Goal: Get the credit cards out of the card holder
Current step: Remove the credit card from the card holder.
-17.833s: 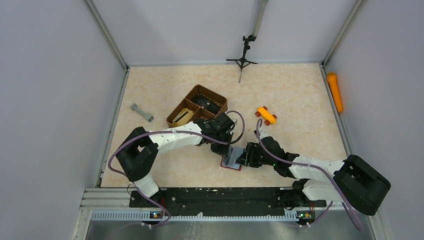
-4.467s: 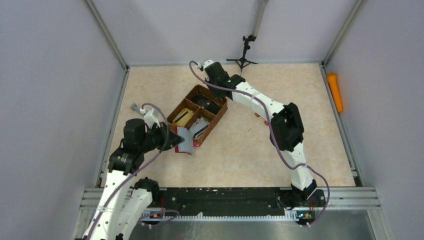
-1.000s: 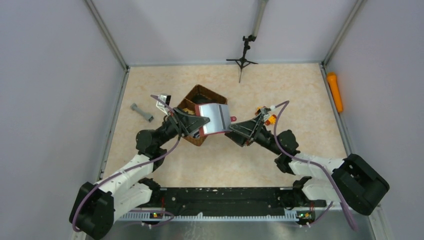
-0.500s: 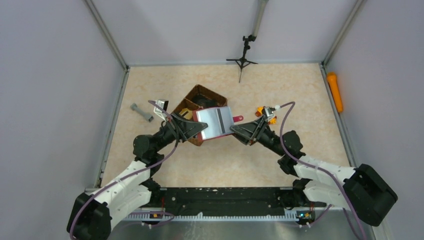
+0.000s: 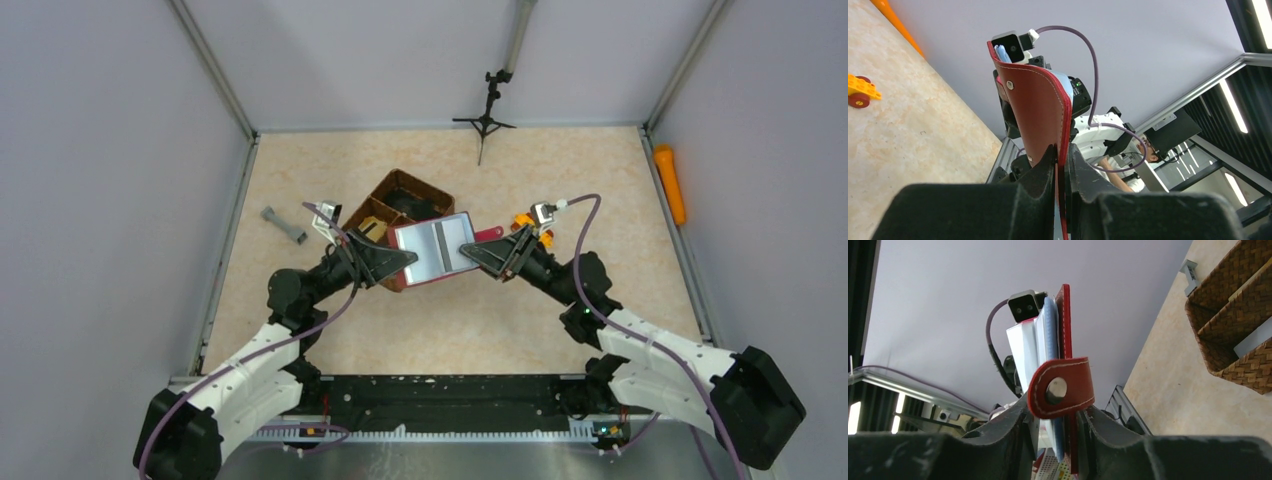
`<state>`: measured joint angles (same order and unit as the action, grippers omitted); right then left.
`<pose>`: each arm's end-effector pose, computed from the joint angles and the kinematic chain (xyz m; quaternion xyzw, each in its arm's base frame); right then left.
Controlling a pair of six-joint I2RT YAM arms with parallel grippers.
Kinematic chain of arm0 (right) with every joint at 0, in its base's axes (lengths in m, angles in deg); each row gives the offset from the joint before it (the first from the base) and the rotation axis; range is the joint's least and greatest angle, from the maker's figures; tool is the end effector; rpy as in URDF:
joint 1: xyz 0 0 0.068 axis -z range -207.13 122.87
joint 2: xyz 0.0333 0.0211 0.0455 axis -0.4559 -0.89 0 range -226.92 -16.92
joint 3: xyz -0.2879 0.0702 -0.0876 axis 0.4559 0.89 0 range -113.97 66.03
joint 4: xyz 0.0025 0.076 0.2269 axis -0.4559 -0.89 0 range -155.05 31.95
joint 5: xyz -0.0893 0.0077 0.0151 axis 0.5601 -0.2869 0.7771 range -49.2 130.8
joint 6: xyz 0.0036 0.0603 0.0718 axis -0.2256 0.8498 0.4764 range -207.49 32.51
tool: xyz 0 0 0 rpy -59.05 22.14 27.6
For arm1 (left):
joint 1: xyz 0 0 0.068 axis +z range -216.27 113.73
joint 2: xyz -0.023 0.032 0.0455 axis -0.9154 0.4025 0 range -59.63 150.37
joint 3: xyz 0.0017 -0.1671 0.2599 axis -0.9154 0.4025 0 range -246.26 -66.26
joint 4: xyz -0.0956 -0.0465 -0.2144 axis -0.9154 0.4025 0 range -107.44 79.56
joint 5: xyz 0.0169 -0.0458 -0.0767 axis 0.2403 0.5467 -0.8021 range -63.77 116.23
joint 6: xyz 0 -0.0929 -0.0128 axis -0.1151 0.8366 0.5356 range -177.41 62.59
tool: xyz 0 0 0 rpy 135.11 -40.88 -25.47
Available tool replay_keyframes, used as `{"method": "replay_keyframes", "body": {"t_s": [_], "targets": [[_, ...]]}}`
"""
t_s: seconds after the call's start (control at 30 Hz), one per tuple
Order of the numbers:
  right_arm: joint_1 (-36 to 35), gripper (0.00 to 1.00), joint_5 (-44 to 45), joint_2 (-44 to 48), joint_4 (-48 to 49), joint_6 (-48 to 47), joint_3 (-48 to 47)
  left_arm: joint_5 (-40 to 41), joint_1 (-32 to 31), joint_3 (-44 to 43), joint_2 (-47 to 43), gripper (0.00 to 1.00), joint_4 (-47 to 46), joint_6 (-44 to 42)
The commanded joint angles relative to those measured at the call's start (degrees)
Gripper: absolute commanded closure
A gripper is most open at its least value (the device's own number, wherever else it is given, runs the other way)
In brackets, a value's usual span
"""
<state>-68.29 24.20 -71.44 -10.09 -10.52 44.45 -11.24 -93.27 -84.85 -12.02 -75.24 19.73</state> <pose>0.1446 0.1587 0.3291 0.0761 0.6083 0.7186 0.3282 0.1220 -0.1199 0.3491 0.0461 0.5539 -0.7434 0.3719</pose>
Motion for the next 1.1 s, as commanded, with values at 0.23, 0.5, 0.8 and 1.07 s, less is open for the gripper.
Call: {"method": "replay_keyframes", "body": {"t_s": [0.23, 0.5, 0.8, 1.07], "targets": [[-0.5, 0.87, 1.4, 3.4, -8.1, -8.1, -3.8, 0.2, -0.2, -2.2, -2.2, 0.84, 14.1, -9.7], [-0.5, 0.91, 12.9, 8.4, -28.5, -24.1, -5.3, 18.6, -0.3, -17.3, -4.1, 0.51, 68.0, -39.0], [-0.5, 0.92, 15.2, 5.8, -33.7, -31.3, -7.7, 15.9, -1.1, -21.2, -2.4, 0.51, 71.1, -40.7], [-0.7, 0.93, 11.9, 3.1, -29.2, -30.0, -6.7, 3.5, -5.9, -16.6, 4.8, 0.62, 46.4, -29.7]]}}
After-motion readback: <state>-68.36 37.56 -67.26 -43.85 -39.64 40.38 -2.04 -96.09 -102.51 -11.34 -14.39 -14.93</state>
